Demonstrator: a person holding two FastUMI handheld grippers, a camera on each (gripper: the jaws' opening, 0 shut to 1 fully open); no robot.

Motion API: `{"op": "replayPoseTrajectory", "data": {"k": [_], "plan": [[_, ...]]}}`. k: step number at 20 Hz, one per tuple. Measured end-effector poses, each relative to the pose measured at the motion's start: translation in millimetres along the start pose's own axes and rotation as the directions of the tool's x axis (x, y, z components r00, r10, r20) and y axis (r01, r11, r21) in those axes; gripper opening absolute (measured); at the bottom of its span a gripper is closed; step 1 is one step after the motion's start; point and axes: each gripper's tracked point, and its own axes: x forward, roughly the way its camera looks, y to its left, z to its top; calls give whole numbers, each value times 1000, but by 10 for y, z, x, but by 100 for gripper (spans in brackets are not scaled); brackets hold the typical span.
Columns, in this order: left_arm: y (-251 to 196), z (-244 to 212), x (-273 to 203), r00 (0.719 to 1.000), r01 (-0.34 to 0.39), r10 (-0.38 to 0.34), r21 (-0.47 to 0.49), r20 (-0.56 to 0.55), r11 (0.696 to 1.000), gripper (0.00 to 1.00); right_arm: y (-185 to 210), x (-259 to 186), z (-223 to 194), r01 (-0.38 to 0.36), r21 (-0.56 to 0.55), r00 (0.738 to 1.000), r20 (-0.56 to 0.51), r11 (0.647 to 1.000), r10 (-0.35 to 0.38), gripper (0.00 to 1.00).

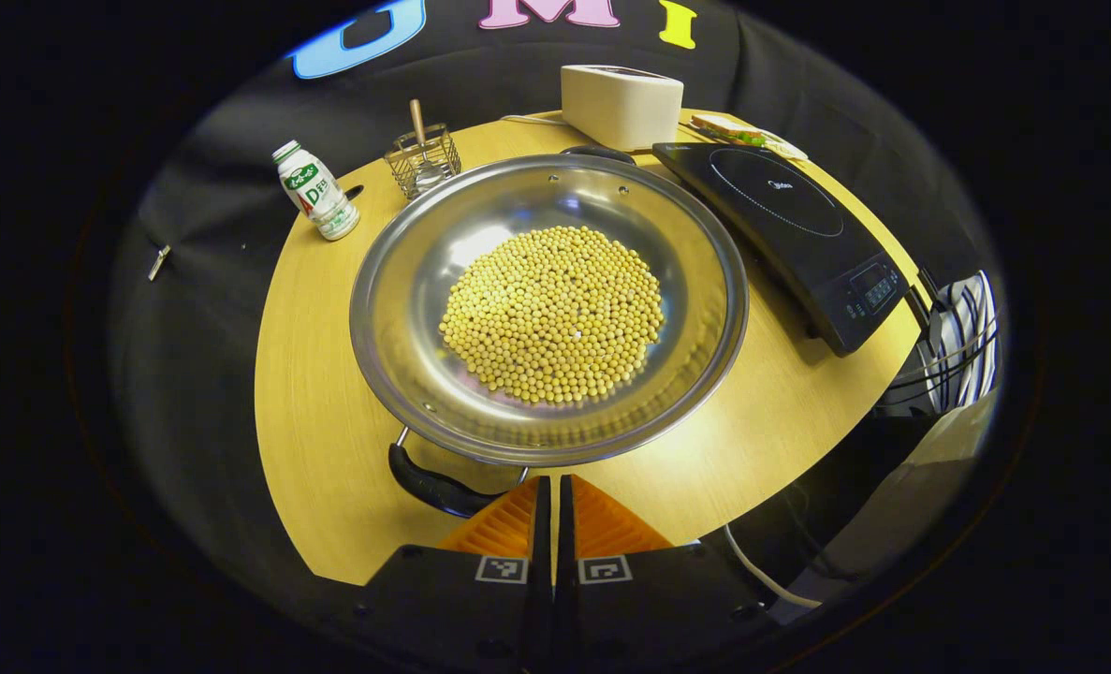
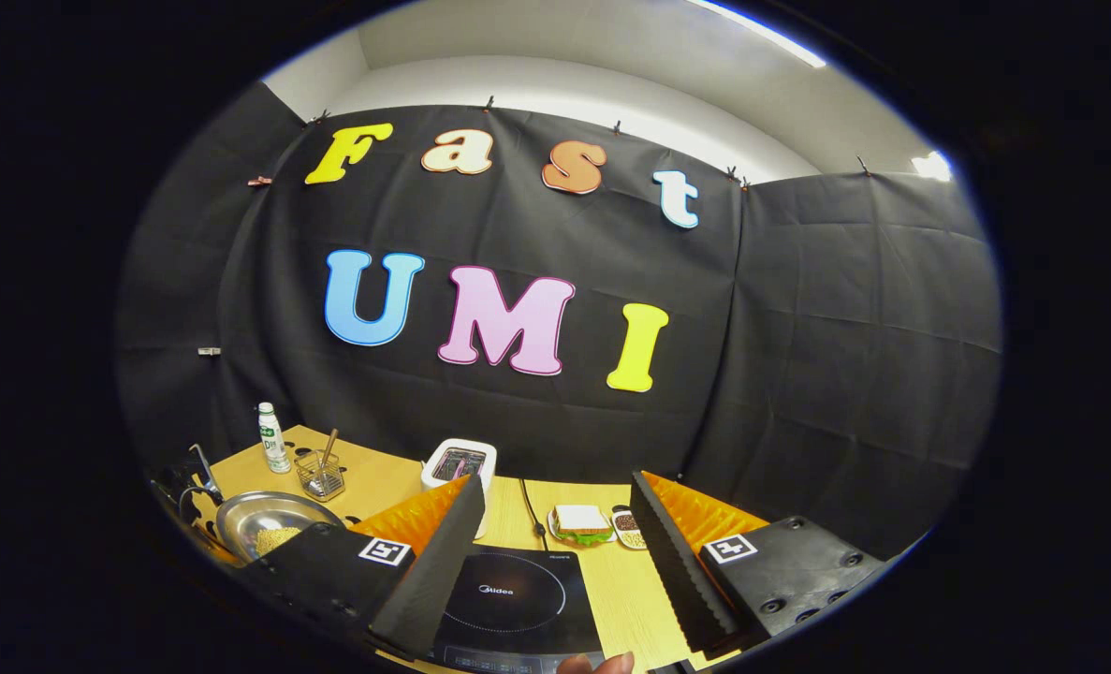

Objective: First push the handle of the pot to place it horizontally, then grasp the pot with both hands and set it on the induction cooktop.

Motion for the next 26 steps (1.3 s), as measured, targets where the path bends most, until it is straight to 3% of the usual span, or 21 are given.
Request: {"op": "replayPoseTrajectory", "data": {"k": [14, 26], "plan": [[860, 78, 131, 999, -38, 38, 128, 6, 991, 5, 82, 118, -95, -2, -31, 1000, -17, 1000, 1, 98], [1822, 317, 326, 988, -155, 153, 87, 35, 984, 5, 272, 90, -172, -8, -70, 999, -48, 998, 4, 98]]}}
